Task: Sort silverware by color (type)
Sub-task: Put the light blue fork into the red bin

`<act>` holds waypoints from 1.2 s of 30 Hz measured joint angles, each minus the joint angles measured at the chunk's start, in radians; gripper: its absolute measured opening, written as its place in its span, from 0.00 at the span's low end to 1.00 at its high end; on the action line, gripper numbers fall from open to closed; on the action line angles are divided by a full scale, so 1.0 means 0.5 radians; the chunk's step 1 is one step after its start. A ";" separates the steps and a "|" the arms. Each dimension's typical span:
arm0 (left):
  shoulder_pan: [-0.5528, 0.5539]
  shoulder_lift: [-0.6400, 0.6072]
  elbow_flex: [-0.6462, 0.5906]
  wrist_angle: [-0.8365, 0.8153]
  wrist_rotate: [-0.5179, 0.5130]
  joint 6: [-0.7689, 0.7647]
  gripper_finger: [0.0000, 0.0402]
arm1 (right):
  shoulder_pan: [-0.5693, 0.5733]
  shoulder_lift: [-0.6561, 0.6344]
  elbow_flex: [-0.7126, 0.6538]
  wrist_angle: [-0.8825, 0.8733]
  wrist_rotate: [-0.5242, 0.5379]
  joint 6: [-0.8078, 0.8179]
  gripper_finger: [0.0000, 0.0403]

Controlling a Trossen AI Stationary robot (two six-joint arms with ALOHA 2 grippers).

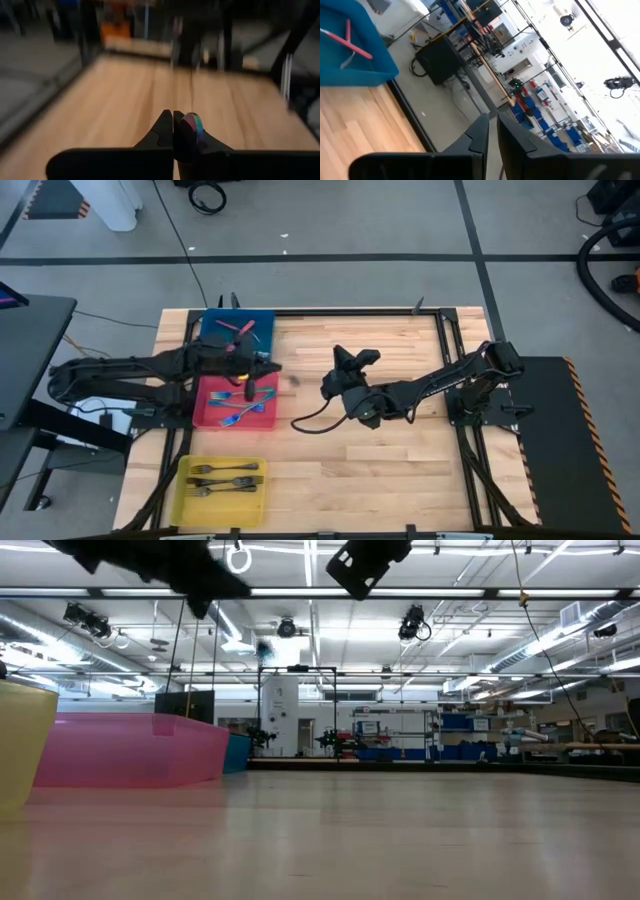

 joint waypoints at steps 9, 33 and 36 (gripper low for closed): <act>-0.042 -0.208 0.006 -0.970 -0.001 -0.179 0.00 | -0.001 0.000 0.000 -0.040 0.056 0.009 0.12; -0.037 -0.382 -0.002 -1.341 -0.102 -0.312 0.01 | -0.043 0.000 0.000 -0.230 0.048 0.231 0.12; -0.036 -0.348 -0.002 -1.336 -0.117 -0.312 0.01 | -0.043 0.000 -0.001 -0.253 0.046 0.235 0.12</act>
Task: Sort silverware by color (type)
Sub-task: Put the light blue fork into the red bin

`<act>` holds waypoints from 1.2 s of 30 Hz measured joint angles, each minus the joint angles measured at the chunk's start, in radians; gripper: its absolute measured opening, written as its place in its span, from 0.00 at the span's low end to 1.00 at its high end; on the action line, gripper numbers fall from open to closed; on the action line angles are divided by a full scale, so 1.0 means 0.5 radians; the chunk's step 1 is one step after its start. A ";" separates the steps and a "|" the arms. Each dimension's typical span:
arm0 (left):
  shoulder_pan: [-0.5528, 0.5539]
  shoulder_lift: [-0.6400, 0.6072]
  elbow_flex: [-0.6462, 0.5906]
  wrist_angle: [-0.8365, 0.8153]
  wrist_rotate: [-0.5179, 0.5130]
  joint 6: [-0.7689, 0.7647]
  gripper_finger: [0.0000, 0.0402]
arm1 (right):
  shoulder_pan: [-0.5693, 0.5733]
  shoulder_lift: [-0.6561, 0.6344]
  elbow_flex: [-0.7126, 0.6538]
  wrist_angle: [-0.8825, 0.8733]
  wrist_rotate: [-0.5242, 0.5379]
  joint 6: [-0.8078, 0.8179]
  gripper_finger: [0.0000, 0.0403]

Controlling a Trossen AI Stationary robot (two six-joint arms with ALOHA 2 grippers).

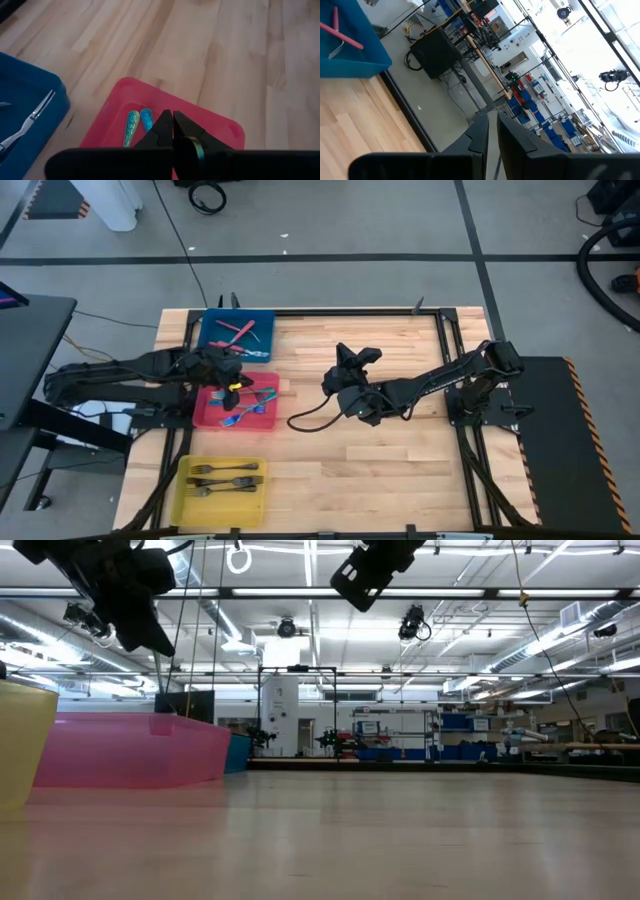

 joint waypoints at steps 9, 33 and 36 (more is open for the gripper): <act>-0.001 0.037 0.000 0.055 0.002 -0.005 0.08 | -0.001 0.000 0.000 -0.018 -0.002 -0.001 0.12; -0.001 0.032 0.000 0.112 0.004 -0.121 0.21 | -0.043 0.000 0.000 -0.033 -0.008 0.015 0.12; -0.001 0.032 0.011 0.224 0.003 -0.033 0.21 | -0.063 0.000 0.000 -0.033 -0.021 0.033 0.12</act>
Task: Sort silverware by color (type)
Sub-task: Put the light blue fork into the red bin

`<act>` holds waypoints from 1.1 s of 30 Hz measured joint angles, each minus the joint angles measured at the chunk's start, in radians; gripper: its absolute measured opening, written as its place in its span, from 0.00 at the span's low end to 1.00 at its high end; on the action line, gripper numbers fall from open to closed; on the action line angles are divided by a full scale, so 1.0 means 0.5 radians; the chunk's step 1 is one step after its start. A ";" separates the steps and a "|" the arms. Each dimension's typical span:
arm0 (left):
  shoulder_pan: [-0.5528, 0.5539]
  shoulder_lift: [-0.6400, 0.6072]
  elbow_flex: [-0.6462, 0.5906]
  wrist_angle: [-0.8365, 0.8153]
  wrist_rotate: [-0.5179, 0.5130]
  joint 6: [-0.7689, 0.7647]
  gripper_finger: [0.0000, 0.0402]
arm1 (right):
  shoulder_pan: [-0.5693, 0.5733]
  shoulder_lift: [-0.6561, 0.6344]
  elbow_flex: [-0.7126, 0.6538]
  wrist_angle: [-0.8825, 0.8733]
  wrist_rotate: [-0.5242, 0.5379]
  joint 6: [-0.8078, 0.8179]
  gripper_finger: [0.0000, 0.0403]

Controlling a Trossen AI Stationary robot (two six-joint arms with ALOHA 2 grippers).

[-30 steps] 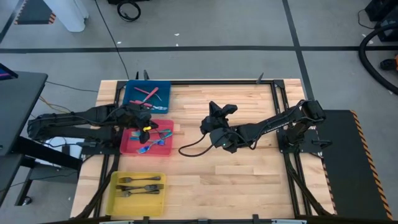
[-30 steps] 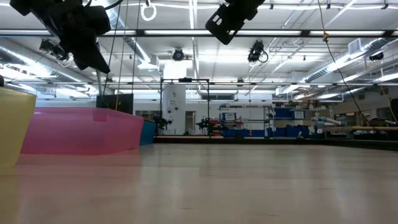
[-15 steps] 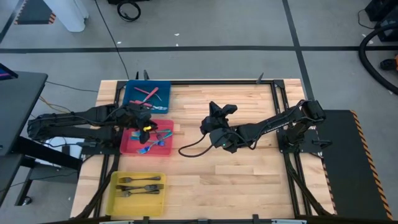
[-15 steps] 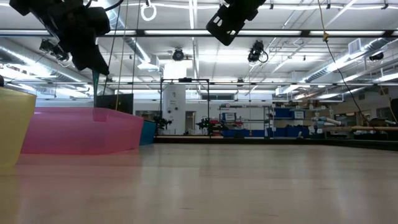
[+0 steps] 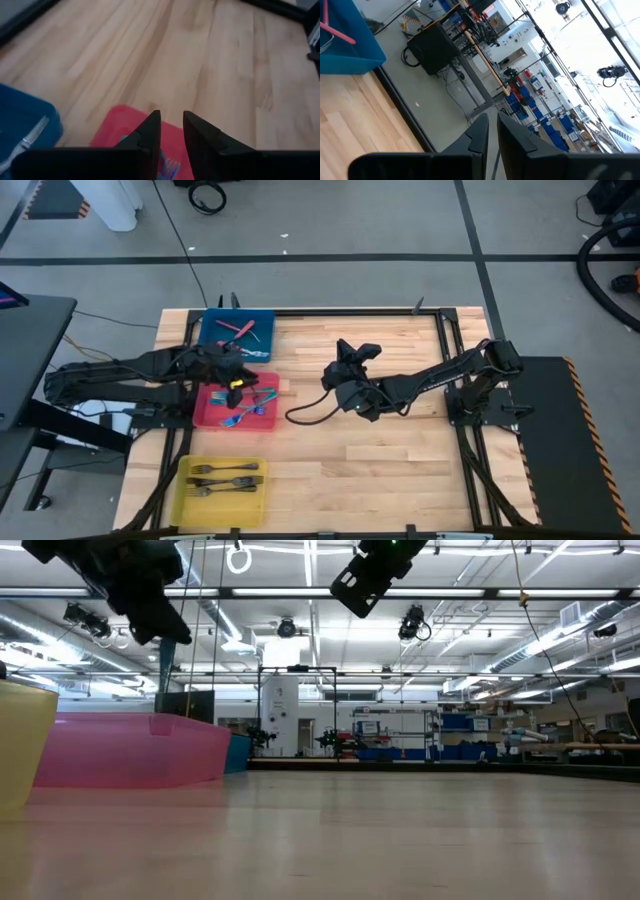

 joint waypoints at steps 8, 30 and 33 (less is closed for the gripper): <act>0.000 0.000 0.182 -0.135 -0.002 0.085 0.21 | -0.010 0.000 0.000 -0.008 0.000 0.002 0.12; 0.104 0.557 0.179 0.023 -0.476 0.194 0.21 | -0.009 0.000 -0.002 -0.252 -0.124 0.307 0.12; 0.157 0.712 0.179 0.166 -0.476 0.196 0.21 | -0.009 0.000 -0.002 -0.256 -0.124 0.306 0.12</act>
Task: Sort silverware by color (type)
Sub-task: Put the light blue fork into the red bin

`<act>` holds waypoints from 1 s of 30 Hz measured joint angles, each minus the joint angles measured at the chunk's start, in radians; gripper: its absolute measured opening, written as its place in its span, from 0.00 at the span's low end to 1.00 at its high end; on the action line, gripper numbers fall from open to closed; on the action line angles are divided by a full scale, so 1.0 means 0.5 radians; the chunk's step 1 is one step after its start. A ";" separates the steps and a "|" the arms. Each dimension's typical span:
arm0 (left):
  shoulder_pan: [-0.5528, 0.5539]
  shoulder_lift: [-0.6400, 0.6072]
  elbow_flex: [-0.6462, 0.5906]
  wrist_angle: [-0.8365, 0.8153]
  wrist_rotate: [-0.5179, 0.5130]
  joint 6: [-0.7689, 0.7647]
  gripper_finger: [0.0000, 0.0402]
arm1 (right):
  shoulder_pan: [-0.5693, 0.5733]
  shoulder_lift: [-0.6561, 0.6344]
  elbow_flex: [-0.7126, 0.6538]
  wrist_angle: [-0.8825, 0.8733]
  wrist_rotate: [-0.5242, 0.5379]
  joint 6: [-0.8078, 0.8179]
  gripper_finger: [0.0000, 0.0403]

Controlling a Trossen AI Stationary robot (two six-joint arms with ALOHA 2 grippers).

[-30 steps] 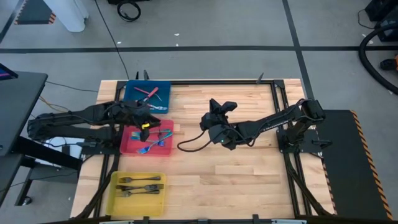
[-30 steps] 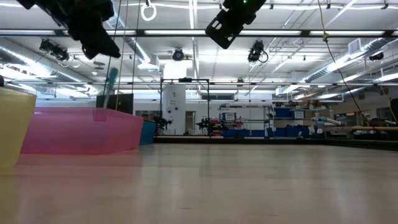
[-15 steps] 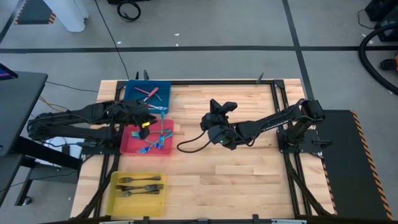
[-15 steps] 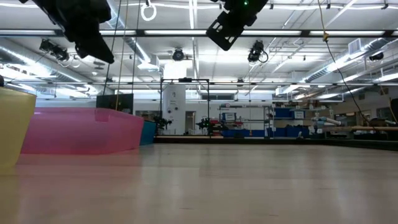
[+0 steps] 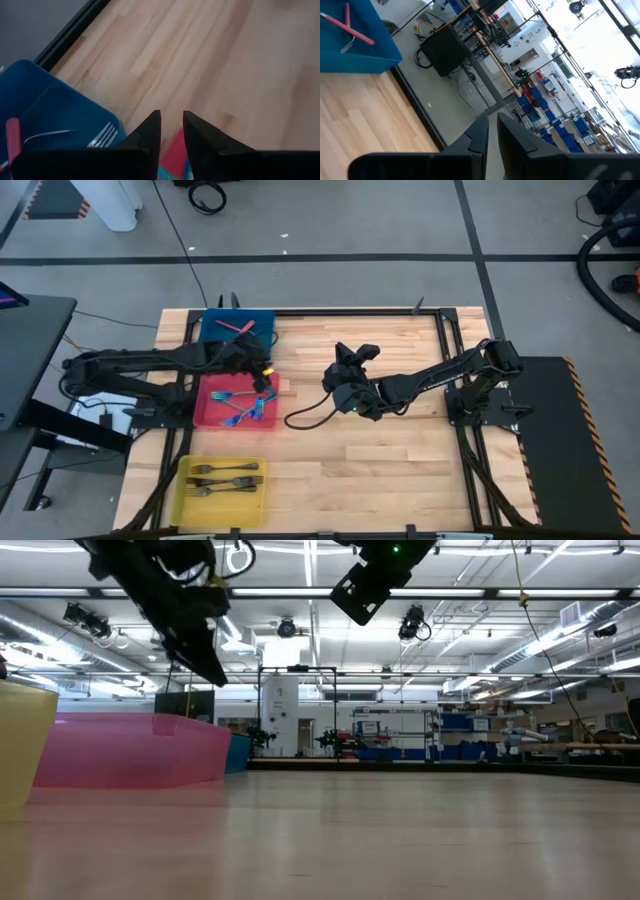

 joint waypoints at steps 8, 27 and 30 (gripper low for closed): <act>0.181 0.253 0.000 0.143 0.001 0.004 0.21 | -0.002 0.000 0.000 -0.051 -0.031 0.004 0.12; 0.297 0.346 -0.001 -0.346 0.003 -0.120 0.20 | -0.002 0.000 0.000 -0.056 -0.033 0.011 0.12; 0.296 0.335 -0.001 -0.439 0.002 -0.162 0.20 | -0.002 0.000 0.000 -0.056 -0.034 0.011 0.12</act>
